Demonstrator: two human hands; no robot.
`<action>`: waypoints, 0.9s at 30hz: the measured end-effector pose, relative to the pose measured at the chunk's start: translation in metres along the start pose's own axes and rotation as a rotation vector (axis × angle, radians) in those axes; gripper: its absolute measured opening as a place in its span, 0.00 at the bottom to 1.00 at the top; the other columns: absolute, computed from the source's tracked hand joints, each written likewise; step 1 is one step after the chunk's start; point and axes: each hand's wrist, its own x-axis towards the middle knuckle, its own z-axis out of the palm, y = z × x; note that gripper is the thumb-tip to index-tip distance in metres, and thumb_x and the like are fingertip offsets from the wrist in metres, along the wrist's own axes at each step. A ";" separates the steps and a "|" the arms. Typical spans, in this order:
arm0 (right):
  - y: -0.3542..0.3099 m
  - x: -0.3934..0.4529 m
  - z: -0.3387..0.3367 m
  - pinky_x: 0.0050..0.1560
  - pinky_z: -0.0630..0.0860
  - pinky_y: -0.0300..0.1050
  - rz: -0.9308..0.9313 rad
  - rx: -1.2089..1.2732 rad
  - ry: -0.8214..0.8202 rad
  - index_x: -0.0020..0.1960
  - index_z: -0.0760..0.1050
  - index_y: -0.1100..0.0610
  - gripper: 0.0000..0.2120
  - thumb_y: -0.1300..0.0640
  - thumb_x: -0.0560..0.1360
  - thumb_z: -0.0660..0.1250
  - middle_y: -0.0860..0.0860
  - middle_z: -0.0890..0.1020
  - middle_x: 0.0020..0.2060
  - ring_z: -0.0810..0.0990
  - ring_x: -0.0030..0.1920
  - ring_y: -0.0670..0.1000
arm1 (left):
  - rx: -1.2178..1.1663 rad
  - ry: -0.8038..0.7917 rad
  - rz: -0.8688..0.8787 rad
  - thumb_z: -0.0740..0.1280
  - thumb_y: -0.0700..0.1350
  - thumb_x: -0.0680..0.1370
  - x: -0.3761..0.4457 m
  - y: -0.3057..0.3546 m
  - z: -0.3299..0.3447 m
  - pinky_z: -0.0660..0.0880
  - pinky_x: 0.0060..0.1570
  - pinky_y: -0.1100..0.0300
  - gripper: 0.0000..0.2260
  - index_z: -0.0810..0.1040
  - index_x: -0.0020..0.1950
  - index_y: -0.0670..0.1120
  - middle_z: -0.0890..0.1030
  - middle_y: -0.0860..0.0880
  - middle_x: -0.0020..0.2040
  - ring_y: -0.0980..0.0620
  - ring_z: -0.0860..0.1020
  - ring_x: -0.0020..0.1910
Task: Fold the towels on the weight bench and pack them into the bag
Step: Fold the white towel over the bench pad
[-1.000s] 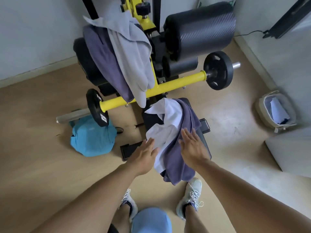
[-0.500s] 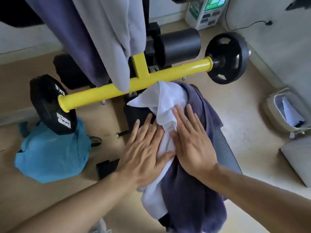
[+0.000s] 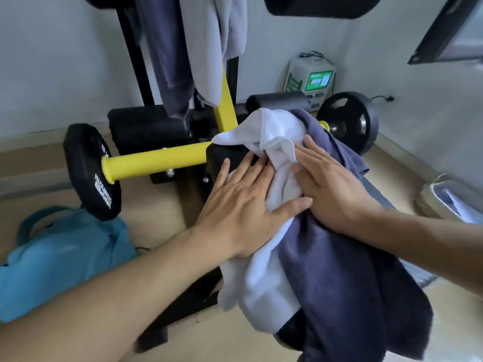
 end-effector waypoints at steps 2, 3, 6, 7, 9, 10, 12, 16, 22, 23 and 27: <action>-0.004 0.002 -0.001 0.71 0.44 0.28 0.052 -0.027 0.021 0.79 0.64 0.46 0.22 0.53 0.86 0.51 0.36 0.62 0.76 0.51 0.80 0.42 | 0.012 -0.018 -0.032 0.42 0.75 0.74 0.000 0.002 -0.002 0.40 0.80 0.45 0.43 0.46 0.84 0.55 0.47 0.56 0.84 0.55 0.42 0.82; -0.005 0.001 -0.002 0.72 0.47 0.30 0.079 -0.031 0.040 0.79 0.65 0.48 0.21 0.52 0.86 0.52 0.40 0.63 0.77 0.53 0.80 0.43 | 0.019 -0.037 -0.049 0.43 0.73 0.75 -0.002 0.003 -0.003 0.40 0.80 0.46 0.41 0.45 0.84 0.54 0.47 0.56 0.84 0.55 0.43 0.82; -0.009 -0.004 -0.004 0.72 0.55 0.37 0.123 -0.015 0.138 0.74 0.71 0.51 0.20 0.51 0.85 0.57 0.48 0.70 0.76 0.61 0.78 0.47 | 0.043 -0.084 -0.088 0.46 0.68 0.81 -0.010 0.006 -0.006 0.38 0.80 0.49 0.36 0.43 0.84 0.51 0.46 0.54 0.84 0.53 0.41 0.82; -0.012 -0.006 -0.005 0.71 0.57 0.38 0.127 -0.019 0.152 0.72 0.74 0.53 0.18 0.51 0.84 0.58 0.50 0.72 0.74 0.63 0.77 0.49 | 0.049 -0.097 -0.099 0.46 0.67 0.82 -0.012 0.007 -0.006 0.37 0.80 0.50 0.35 0.42 0.84 0.50 0.45 0.54 0.84 0.53 0.40 0.82; -0.016 -0.009 -0.005 0.67 0.60 0.39 0.114 -0.040 0.163 0.67 0.77 0.54 0.16 0.53 0.83 0.59 0.52 0.77 0.68 0.67 0.73 0.52 | 0.055 -0.107 -0.114 0.46 0.65 0.83 -0.016 0.008 -0.004 0.37 0.80 0.51 0.34 0.42 0.84 0.49 0.44 0.53 0.84 0.52 0.39 0.82; -0.017 -0.010 -0.003 0.67 0.61 0.40 0.109 -0.040 0.170 0.66 0.78 0.53 0.16 0.53 0.83 0.58 0.50 0.78 0.68 0.68 0.73 0.52 | 0.059 -0.103 -0.119 0.46 0.65 0.84 -0.018 0.009 -0.004 0.37 0.80 0.51 0.34 0.42 0.84 0.49 0.44 0.53 0.84 0.52 0.39 0.82; -0.015 -0.013 0.000 0.69 0.64 0.41 0.133 -0.003 0.210 0.68 0.77 0.48 0.17 0.54 0.83 0.57 0.46 0.77 0.70 0.67 0.75 0.48 | 0.073 -0.096 -0.122 0.47 0.64 0.84 -0.018 0.011 -0.003 0.38 0.80 0.51 0.33 0.43 0.84 0.49 0.45 0.53 0.84 0.52 0.40 0.82; -0.007 -0.018 0.007 0.64 0.72 0.46 0.148 0.092 0.323 0.65 0.78 0.42 0.18 0.54 0.82 0.56 0.43 0.80 0.65 0.73 0.68 0.45 | 0.062 -0.080 -0.138 0.49 0.64 0.84 -0.019 0.008 -0.002 0.39 0.80 0.51 0.34 0.42 0.84 0.49 0.47 0.51 0.84 0.52 0.42 0.83; -0.001 -0.010 -0.001 0.54 0.73 0.45 0.118 0.179 0.316 0.66 0.78 0.43 0.15 0.50 0.81 0.62 0.43 0.82 0.58 0.77 0.60 0.46 | -0.017 0.172 -0.050 0.62 0.62 0.79 -0.019 0.008 0.004 0.47 0.80 0.51 0.46 0.31 0.81 0.50 0.72 0.47 0.70 0.45 0.66 0.72; 0.002 -0.008 -0.003 0.55 0.71 0.43 0.130 0.225 0.327 0.66 0.79 0.46 0.15 0.48 0.80 0.64 0.44 0.82 0.59 0.76 0.61 0.47 | -0.002 0.197 -0.021 0.61 0.63 0.77 -0.018 0.008 0.003 0.48 0.80 0.50 0.46 0.31 0.81 0.52 0.72 0.48 0.68 0.45 0.67 0.70; 0.012 -0.004 -0.017 0.68 0.69 0.49 0.289 0.300 0.304 0.68 0.76 0.51 0.24 0.42 0.76 0.71 0.50 0.78 0.66 0.74 0.68 0.53 | -0.076 0.227 -0.025 0.66 0.60 0.73 0.005 0.011 -0.006 0.61 0.72 0.51 0.47 0.39 0.82 0.57 0.73 0.51 0.65 0.47 0.68 0.66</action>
